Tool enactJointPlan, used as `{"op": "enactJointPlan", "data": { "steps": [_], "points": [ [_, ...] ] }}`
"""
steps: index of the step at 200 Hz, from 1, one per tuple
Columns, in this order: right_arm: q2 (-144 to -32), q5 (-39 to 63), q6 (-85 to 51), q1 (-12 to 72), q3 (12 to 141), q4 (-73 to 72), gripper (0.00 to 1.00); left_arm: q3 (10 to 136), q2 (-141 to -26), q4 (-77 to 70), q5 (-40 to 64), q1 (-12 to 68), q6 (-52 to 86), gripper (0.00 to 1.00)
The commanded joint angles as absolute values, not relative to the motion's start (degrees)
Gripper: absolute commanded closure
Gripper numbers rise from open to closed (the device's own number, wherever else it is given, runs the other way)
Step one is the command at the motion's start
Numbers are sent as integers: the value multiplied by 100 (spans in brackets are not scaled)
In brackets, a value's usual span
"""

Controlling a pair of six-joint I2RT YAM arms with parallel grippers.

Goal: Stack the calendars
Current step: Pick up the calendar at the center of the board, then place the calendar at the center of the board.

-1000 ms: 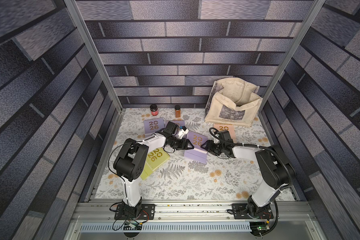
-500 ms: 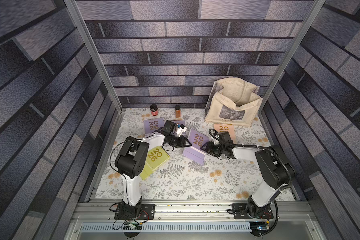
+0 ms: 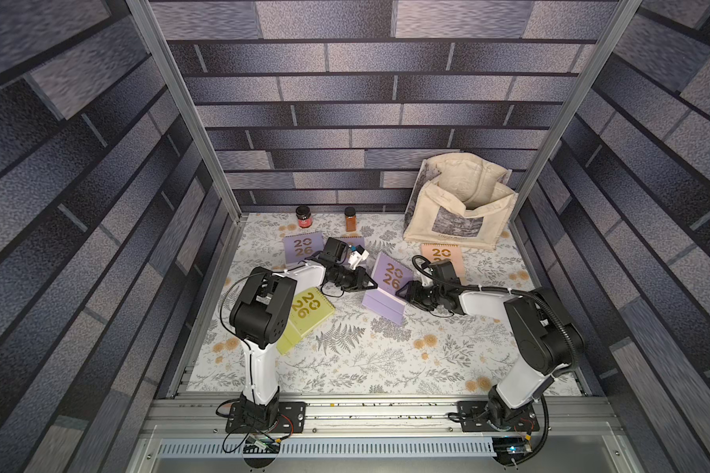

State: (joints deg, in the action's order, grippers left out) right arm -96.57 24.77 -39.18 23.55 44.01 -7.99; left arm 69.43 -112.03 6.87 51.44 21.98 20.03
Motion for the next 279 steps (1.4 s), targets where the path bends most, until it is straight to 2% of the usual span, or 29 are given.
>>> {"op": "enactJointPlan", "data": {
  "steps": [1,40,70,127,170,279],
  "points": [
    [-9190,2537,-3845,2235,4223,-791,38,6869,-10896,436,5335,2061,2047,100],
    [-8486,2899,-3930,1788,3744,-1070,32,6667,-10671,-194,5692,1893,2473,100],
    [-8409,3343,-4030,1627,3520,-1573,31,6431,-10398,-1134,6063,1820,3169,100],
    [-8958,4465,-5062,1455,3122,-4293,32,5994,-9857,-1970,6442,1840,3755,100],
    [-9299,4730,-5776,1446,3086,-5821,32,5624,-9696,-2219,6494,1842,3850,100],
    [-9448,4863,-5913,1446,3373,-5900,34,5440,-9489,-2531,6757,1963,4008,100]
  ]
}}
